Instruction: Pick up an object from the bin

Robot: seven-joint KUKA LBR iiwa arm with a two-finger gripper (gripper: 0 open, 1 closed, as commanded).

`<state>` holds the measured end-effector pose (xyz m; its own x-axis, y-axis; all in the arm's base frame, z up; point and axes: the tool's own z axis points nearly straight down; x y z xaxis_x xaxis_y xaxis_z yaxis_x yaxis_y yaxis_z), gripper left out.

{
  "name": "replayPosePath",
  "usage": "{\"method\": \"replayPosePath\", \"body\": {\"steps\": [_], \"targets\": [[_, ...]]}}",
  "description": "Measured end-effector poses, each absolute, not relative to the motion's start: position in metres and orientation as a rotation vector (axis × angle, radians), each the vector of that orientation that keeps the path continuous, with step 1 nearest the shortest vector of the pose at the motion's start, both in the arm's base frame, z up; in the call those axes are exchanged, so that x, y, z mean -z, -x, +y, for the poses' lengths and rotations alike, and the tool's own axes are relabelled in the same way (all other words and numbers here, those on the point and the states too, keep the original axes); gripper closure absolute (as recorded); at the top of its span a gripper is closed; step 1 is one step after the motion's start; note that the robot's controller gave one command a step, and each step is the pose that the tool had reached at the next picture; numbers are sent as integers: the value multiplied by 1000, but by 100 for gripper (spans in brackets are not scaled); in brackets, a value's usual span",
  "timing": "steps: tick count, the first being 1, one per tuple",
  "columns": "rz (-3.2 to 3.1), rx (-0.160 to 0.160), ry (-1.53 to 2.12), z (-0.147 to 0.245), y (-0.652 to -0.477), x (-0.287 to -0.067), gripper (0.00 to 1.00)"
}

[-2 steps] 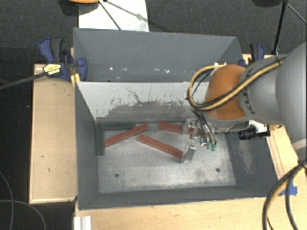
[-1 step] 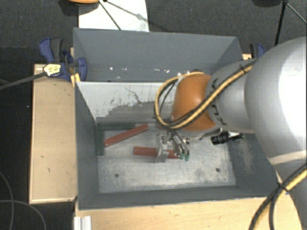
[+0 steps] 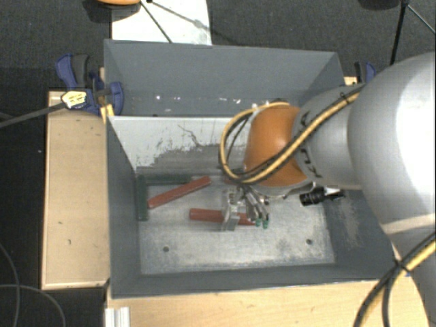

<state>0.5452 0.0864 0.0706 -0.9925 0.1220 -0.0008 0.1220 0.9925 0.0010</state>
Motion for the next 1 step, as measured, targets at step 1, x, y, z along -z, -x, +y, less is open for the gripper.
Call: {"method": "replayPosePath", "body": {"steps": [1], "targets": [[3120, -4, -255, 86, -573, -256, 100]]}}
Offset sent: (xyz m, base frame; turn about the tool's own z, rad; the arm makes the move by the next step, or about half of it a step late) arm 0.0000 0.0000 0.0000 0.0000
